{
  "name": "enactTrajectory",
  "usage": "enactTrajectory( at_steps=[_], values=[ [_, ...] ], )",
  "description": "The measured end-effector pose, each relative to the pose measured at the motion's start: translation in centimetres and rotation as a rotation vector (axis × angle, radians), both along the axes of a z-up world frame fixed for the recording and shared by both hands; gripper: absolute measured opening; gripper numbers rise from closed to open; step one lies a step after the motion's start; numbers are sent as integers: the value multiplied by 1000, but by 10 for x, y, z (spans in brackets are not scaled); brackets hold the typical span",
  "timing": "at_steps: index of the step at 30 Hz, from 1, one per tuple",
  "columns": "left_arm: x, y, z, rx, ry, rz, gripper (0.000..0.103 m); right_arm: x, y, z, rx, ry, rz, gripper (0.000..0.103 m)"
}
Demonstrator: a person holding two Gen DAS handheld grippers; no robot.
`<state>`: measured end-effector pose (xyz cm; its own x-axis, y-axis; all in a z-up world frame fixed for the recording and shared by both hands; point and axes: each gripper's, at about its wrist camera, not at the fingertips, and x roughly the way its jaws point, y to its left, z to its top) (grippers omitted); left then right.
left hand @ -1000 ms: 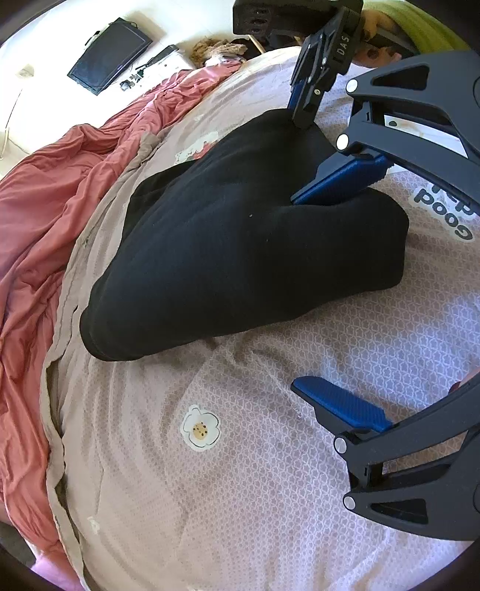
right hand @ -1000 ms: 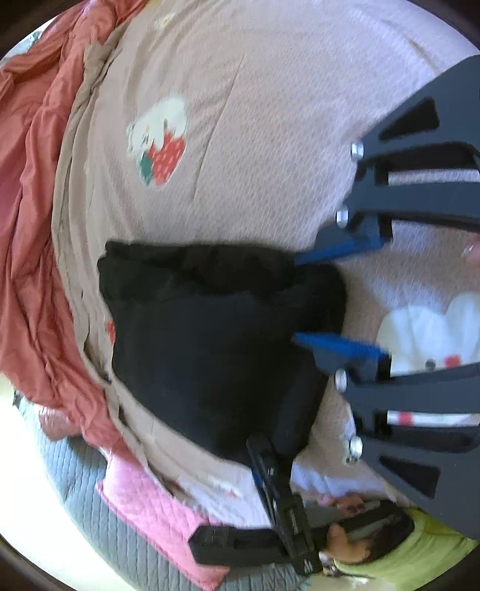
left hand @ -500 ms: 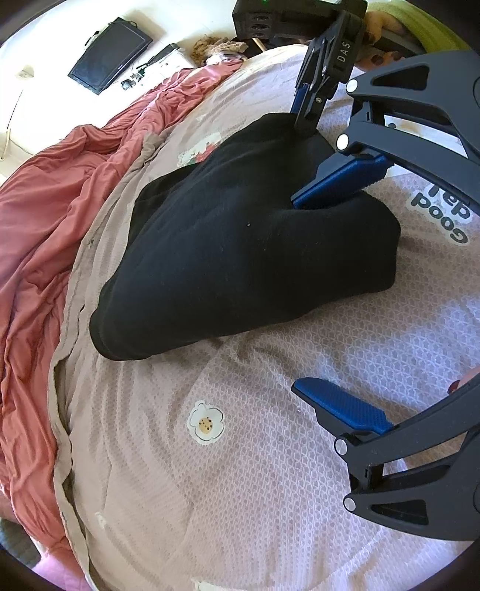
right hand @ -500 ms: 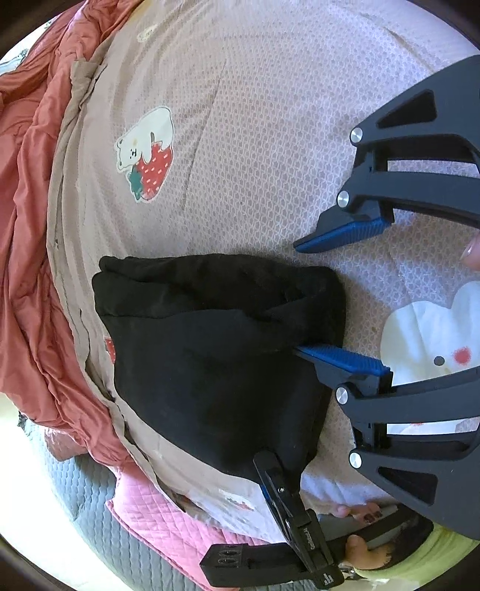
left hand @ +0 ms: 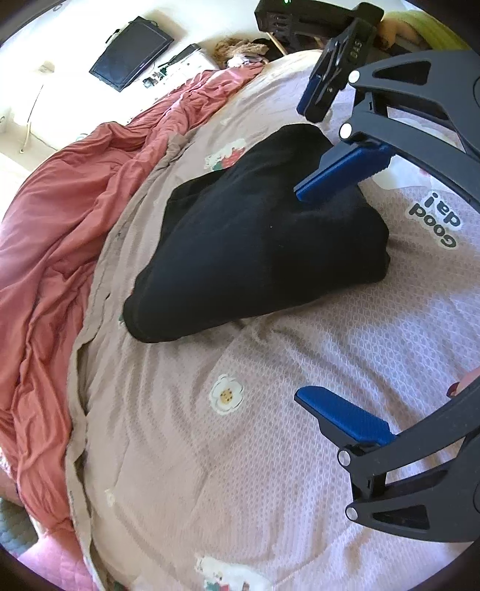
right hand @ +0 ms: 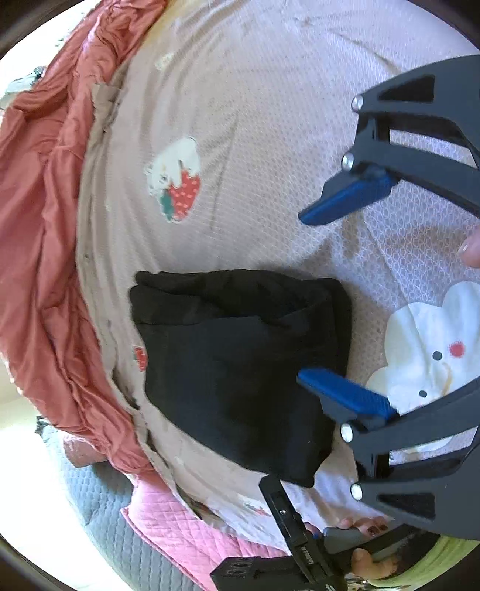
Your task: Fold small clothes
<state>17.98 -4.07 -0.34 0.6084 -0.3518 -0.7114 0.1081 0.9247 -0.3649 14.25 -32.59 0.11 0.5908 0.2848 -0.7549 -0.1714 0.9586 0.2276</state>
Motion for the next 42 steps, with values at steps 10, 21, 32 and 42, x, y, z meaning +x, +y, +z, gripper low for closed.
enactTrajectory(
  at_steps=[10,21,32,42],
  values=[
    [-35,7,25,90,-92,81,93,-21,9,29,-4,-137,-4,98],
    [-89,9,36,138,-174,122,93,-55,14,55,-35,-300,-38,98],
    [-127,-4,33,163,-148,101,93,-92,19,59,-66,-343,-52,98],
    [-144,-11,9,137,-51,114,94,-118,23,24,-63,-222,-54,98]
  ],
)
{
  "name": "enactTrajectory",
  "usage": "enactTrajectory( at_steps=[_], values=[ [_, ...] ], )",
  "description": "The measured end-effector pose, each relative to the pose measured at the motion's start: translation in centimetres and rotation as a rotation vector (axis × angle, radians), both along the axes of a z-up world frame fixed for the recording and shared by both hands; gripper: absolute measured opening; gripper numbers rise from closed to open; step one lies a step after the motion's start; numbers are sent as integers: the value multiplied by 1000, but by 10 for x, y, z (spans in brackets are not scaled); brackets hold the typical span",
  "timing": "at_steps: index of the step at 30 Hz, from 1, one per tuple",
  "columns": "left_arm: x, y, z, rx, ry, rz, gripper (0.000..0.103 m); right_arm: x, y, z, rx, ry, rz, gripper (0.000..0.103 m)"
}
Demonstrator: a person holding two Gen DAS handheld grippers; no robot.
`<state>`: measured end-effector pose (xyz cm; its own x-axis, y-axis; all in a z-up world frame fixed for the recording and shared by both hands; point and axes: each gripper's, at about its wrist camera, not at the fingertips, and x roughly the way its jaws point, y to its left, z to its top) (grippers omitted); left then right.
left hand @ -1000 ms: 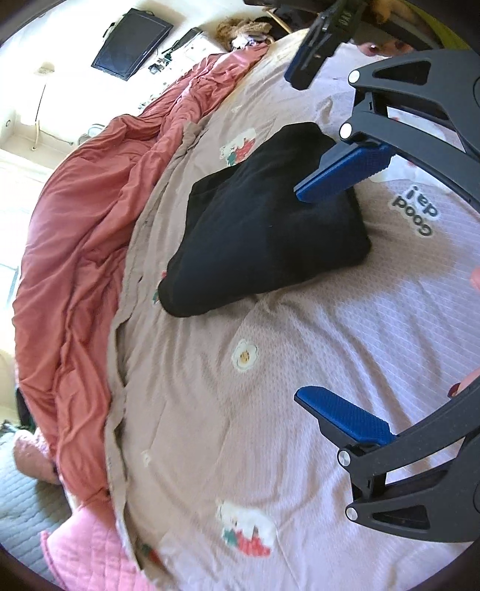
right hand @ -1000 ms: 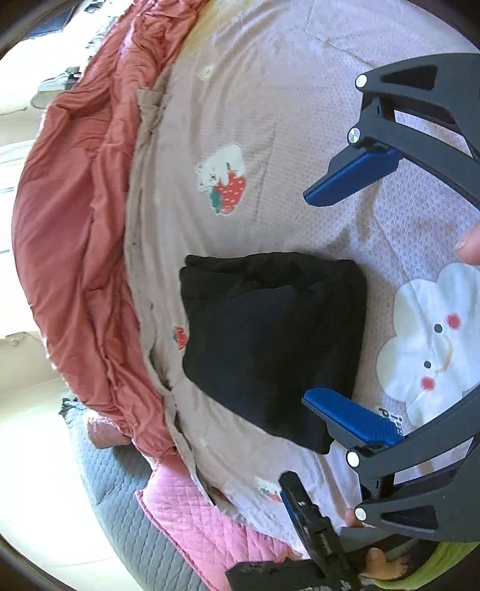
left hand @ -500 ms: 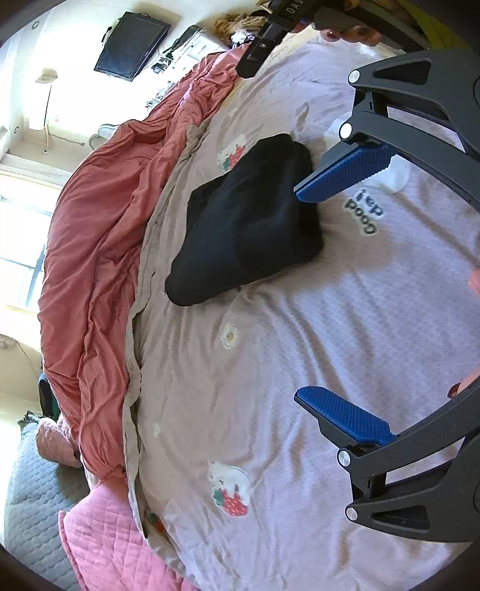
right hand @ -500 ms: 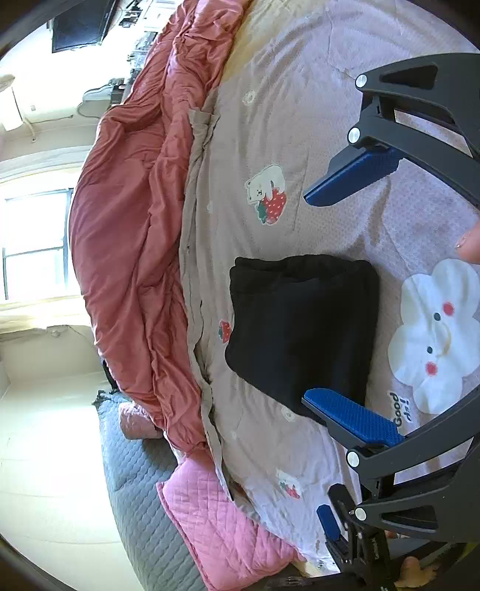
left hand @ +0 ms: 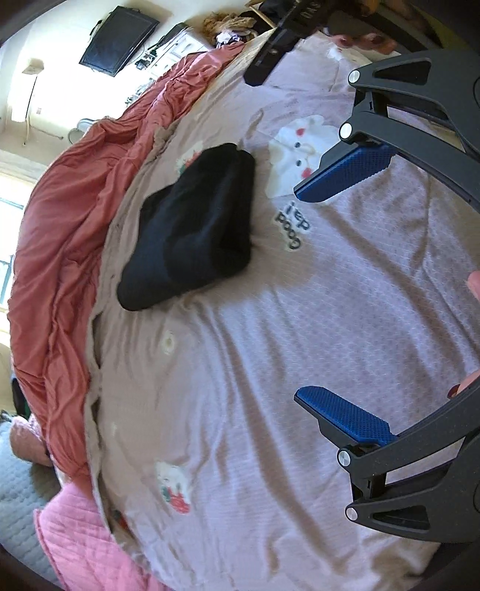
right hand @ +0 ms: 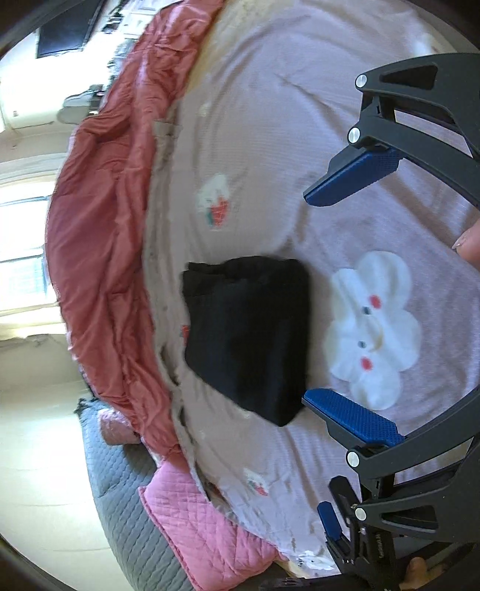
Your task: Fold small clothes
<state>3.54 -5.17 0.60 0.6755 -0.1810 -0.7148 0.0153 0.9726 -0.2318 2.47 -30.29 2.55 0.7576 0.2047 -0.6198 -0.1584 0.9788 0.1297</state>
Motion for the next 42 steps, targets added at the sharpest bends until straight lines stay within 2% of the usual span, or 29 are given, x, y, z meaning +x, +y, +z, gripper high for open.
enactTrajectory(
  at_steps=[9,42],
  values=[
    [-2,-6,-11,23,25,-10,94,-1,19,-34,-59,91,-5,98],
    [-1,-5,-11,56,37,21,93,-2,15,-31,-60,73,-14,98]
  ],
)
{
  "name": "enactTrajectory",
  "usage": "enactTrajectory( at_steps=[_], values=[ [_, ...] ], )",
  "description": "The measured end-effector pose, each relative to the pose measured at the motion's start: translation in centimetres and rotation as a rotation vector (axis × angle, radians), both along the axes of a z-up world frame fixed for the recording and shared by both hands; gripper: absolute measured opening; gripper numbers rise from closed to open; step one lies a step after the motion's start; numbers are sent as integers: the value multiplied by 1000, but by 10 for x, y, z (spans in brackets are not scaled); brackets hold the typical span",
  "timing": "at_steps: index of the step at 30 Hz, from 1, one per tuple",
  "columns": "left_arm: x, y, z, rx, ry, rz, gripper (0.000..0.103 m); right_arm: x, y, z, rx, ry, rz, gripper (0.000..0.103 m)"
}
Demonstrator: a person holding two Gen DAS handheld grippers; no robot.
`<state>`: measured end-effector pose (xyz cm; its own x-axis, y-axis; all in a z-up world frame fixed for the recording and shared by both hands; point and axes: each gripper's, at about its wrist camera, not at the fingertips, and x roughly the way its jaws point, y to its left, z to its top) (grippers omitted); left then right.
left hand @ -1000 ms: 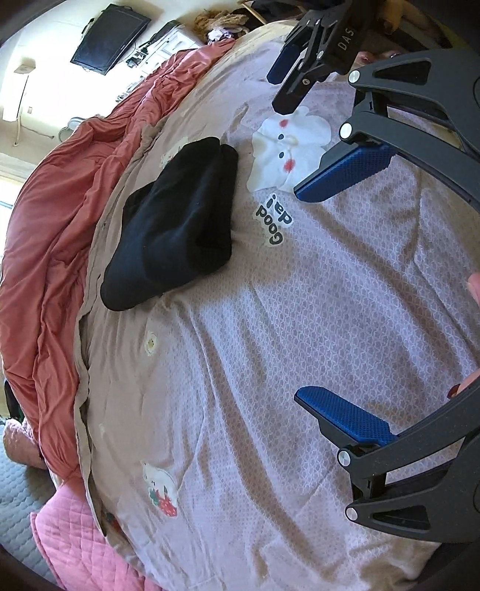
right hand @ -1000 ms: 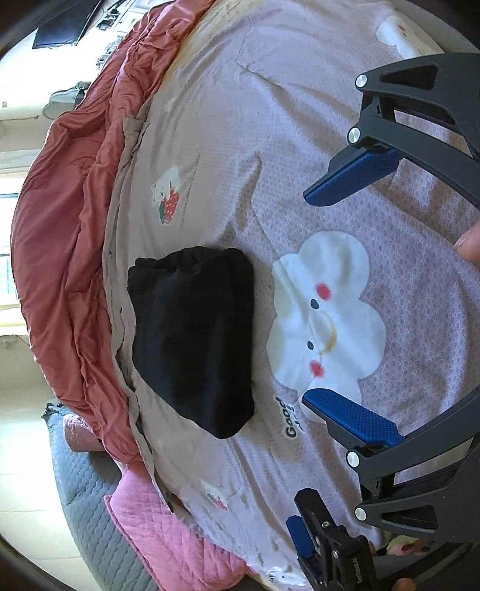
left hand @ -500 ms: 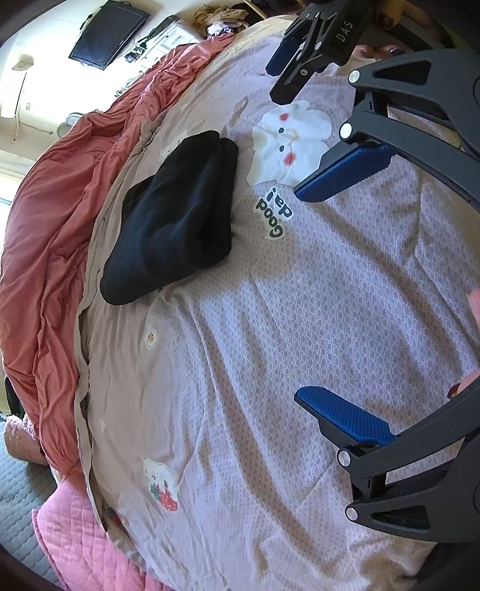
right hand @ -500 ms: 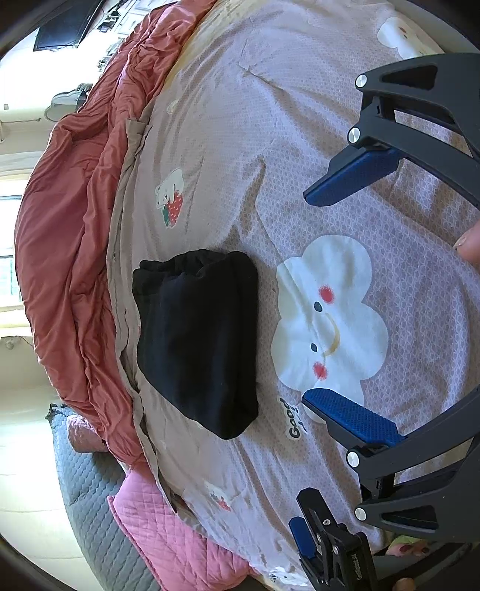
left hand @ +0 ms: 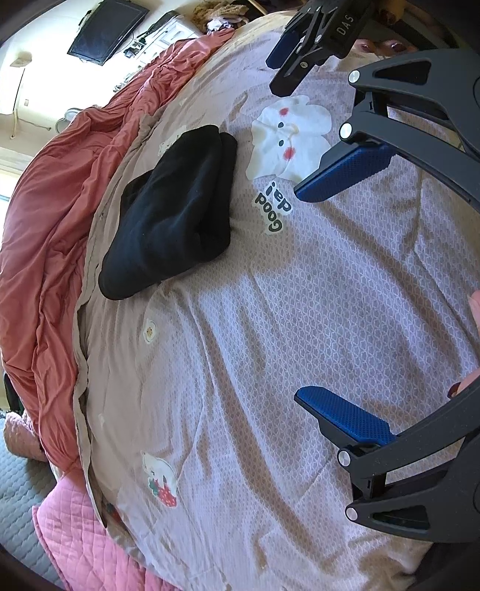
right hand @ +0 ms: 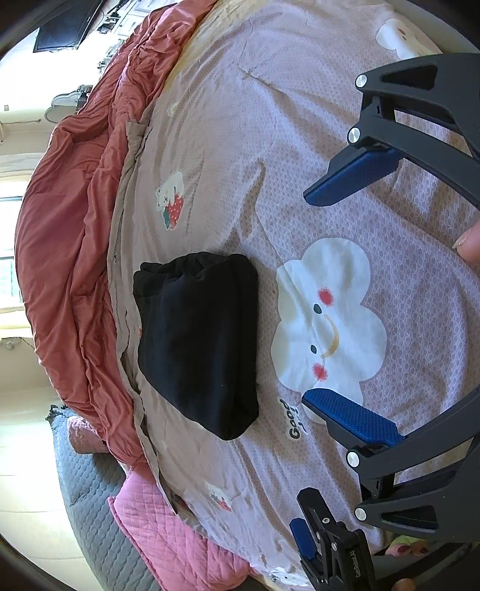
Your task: Fold small clothes
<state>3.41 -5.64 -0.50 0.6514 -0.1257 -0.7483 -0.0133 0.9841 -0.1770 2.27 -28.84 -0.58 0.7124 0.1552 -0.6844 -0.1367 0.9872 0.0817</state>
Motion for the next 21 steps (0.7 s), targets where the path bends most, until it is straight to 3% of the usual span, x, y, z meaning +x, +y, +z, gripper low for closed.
enactTrajectory(
  at_steps=[21],
  values=[
    [1,0,2,13,-5,3,93,0,3,-1,-2,4,5,98]
  ],
)
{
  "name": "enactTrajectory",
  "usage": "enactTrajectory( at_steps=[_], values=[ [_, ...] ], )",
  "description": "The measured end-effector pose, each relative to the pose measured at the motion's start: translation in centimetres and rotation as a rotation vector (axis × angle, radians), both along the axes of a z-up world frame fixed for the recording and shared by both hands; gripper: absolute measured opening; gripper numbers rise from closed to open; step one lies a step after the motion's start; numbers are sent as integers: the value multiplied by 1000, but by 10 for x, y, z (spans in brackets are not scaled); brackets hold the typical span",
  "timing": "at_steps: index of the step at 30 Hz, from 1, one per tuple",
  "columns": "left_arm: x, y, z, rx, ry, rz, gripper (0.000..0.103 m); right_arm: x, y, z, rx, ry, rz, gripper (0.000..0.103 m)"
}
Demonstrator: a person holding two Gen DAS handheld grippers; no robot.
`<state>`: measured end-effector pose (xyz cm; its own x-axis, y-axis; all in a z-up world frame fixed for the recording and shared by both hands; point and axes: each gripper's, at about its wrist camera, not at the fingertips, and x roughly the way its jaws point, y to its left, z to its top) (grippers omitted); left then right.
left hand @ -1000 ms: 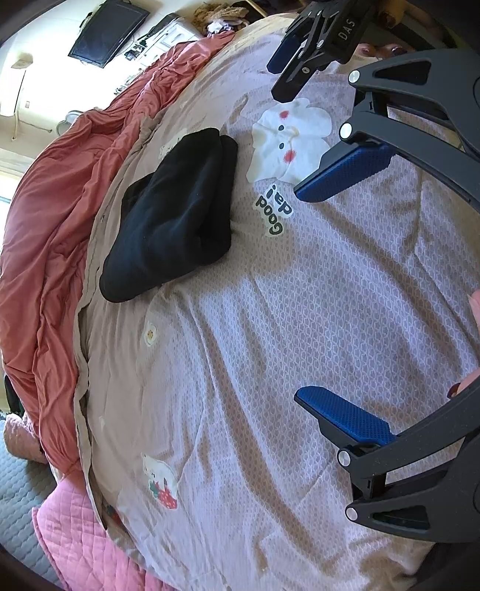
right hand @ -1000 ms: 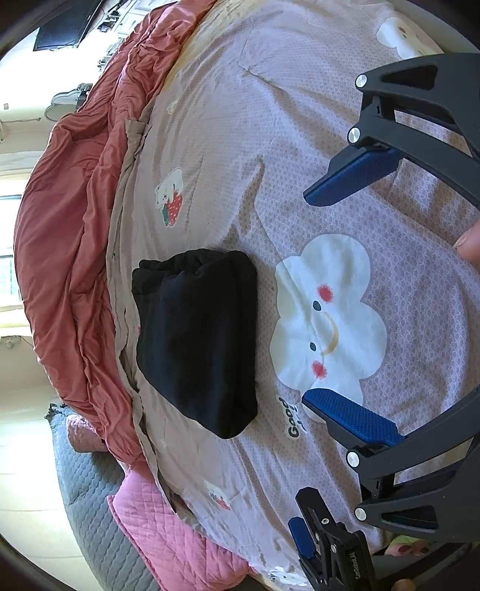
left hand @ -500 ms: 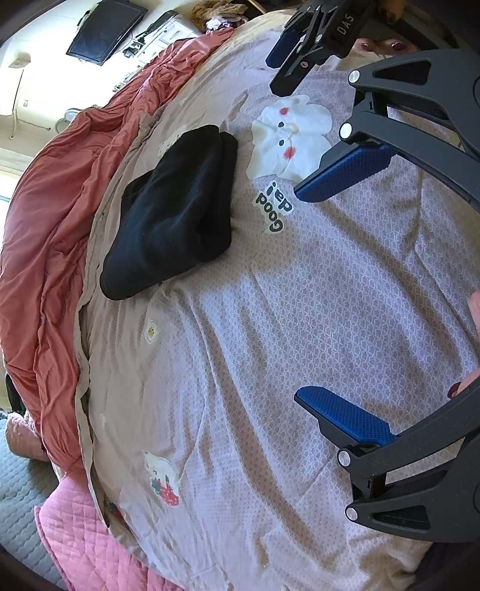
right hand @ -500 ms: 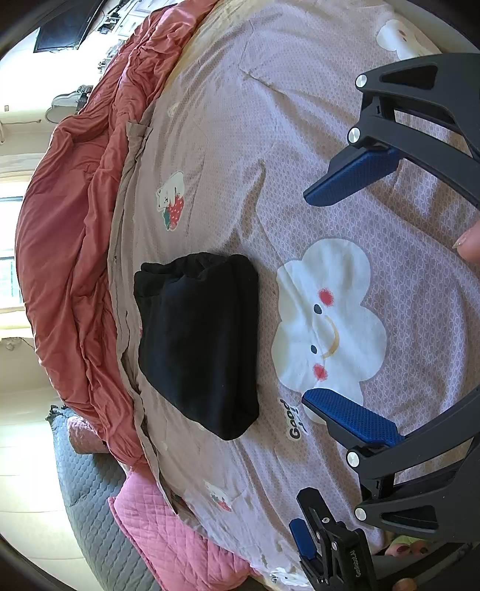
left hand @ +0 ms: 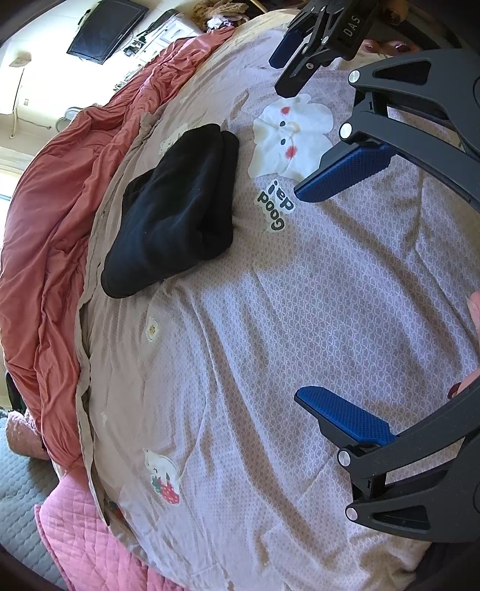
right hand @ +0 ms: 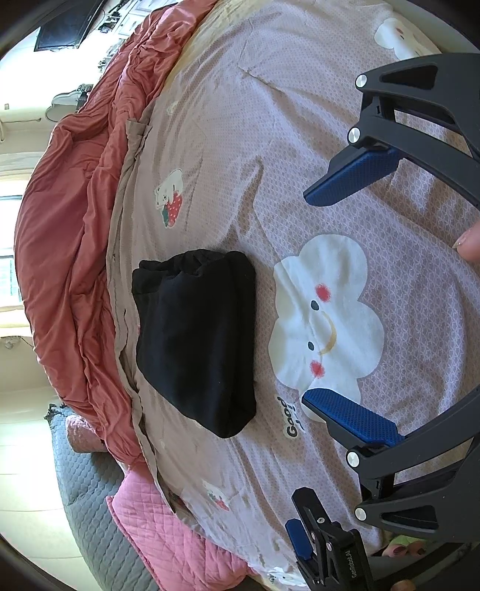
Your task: Fold small clothes
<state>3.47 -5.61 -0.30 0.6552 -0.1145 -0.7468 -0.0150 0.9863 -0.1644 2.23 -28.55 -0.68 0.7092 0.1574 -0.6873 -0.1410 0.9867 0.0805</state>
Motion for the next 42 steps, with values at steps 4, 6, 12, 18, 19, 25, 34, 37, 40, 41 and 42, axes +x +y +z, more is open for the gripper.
enactTrajectory(
  at_steps=[4,6,12,18,19,25,34,37,40,41,42],
  values=[
    [0,0,0,0,1,1,94,0,0,0,1,2,-2,98],
    [0,0,0,0,1,2,94,0,-1,0,0,1,-3,98],
    [0,0,1,3,1,0,94,-1,-2,0,0,3,-9,98],
    [0,0,1,4,1,2,94,-1,-1,0,1,1,-10,98],
    [0,0,1,4,0,2,94,-1,-1,0,1,0,-9,98],
    [0,-1,1,5,-1,3,94,1,-1,-1,-3,2,-10,98],
    [0,-1,1,6,0,3,94,1,1,-1,-8,10,-6,98],
    [0,-1,1,7,0,3,93,1,1,-1,-7,10,-7,98],
    [0,-1,1,7,-1,3,94,1,1,-1,-6,12,-10,98],
    [0,-1,1,8,-2,3,94,1,1,-2,-6,12,-11,98],
    [0,-1,1,7,-1,3,94,1,0,-2,-7,11,-11,98]
  ],
)
